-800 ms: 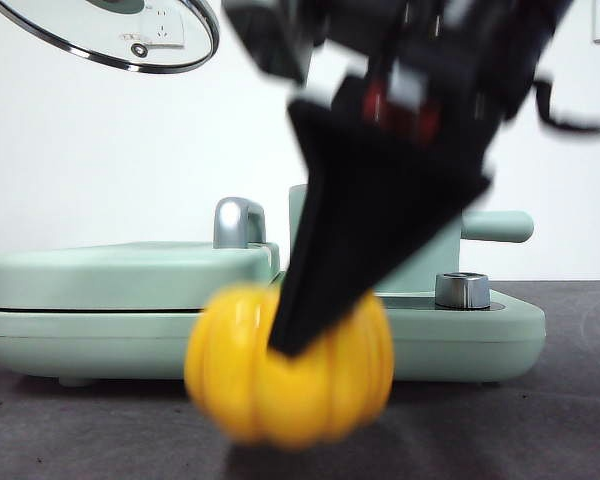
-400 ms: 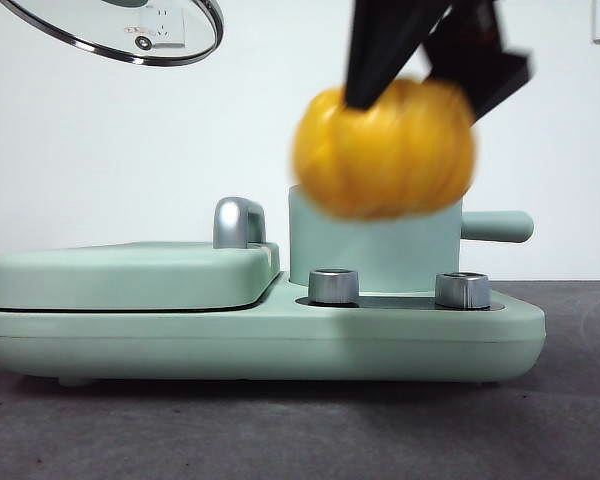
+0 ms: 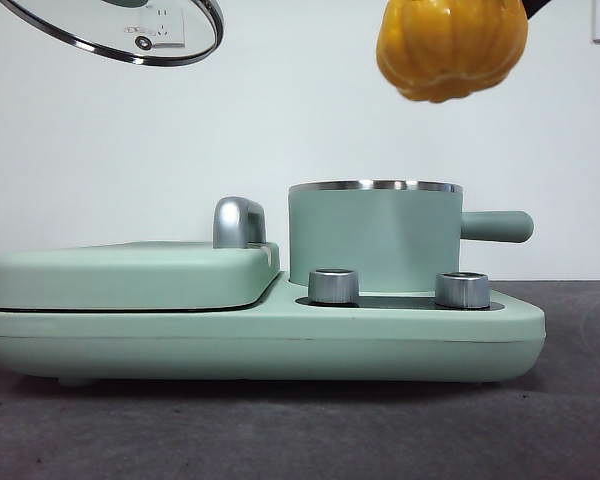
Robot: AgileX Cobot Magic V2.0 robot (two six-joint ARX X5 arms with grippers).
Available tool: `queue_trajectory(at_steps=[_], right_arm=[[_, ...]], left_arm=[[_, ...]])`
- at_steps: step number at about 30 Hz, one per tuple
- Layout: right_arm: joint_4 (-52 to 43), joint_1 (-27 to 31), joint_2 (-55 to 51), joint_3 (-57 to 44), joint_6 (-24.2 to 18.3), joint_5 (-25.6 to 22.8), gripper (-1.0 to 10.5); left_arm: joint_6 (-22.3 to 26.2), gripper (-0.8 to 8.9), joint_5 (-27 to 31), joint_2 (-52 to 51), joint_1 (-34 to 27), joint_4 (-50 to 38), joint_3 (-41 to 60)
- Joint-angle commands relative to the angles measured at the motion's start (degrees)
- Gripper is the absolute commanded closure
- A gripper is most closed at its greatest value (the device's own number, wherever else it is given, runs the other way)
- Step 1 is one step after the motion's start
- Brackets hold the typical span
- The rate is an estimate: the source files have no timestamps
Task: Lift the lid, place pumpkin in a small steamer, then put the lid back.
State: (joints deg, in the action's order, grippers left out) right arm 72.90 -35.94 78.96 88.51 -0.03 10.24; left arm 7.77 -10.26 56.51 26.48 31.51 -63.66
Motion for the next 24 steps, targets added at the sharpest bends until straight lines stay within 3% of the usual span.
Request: queue_trajectory(at_steps=[1,15,24], right_arm=[[1.75,1.88,4.28,5.29,-1.33,-1.07,5.9],[4.55,6.47,24.02,27.39,-2.14,-2.80,5.9],[2.45,6.54,31.23,31.61,-2.40,-2.82,5.9]], left_arm=[[0.33,8.03,0.02,0.15,0.15,-1.55,-0.94],[0.31,8.03,0.00,0.15,0.15,-1.53,-0.94],[0.31,8.03,0.02,0.17,0.15,-1.51,-0.94]])
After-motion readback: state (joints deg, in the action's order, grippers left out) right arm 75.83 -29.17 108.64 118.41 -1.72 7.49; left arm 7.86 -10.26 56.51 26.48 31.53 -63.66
